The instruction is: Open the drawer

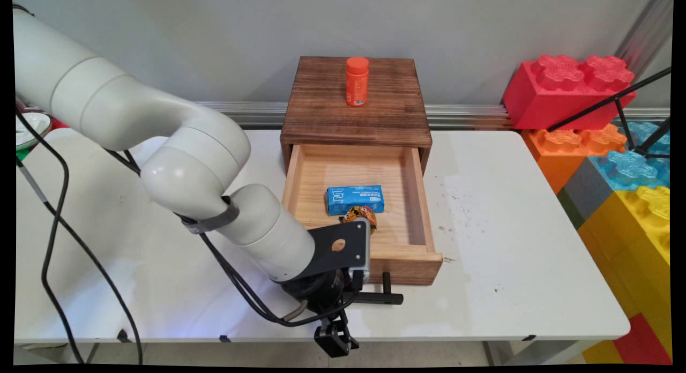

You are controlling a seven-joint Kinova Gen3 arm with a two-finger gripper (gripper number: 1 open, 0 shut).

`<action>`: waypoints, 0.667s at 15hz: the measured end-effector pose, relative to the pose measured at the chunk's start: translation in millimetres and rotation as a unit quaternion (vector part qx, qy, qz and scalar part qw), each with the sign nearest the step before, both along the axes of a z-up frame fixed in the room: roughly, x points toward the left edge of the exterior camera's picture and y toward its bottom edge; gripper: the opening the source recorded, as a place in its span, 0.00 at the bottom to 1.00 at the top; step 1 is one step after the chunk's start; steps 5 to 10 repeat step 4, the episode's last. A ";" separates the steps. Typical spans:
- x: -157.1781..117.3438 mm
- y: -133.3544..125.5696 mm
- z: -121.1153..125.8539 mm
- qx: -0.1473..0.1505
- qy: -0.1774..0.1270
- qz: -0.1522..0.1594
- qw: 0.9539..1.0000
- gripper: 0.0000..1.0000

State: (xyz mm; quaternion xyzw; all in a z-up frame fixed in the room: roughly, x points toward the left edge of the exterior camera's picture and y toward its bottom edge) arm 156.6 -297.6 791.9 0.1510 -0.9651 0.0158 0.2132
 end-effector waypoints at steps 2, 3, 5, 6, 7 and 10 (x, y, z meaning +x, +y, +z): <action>0.4 1.4 2.4 -0.001 0.003 0.000 1.000 1.00; 1.2 2.3 4.1 -0.002 0.004 0.000 1.000 1.00; 2.2 3.1 6.0 -0.003 0.005 0.000 1.000 1.00; 2.2 3.1 6.0 -0.003 0.005 0.000 1.000 1.00; 2.2 3.1 6.0 -0.003 0.005 0.000 1.000 1.00; 2.2 3.1 6.0 -0.003 0.005 0.000 1.000 1.00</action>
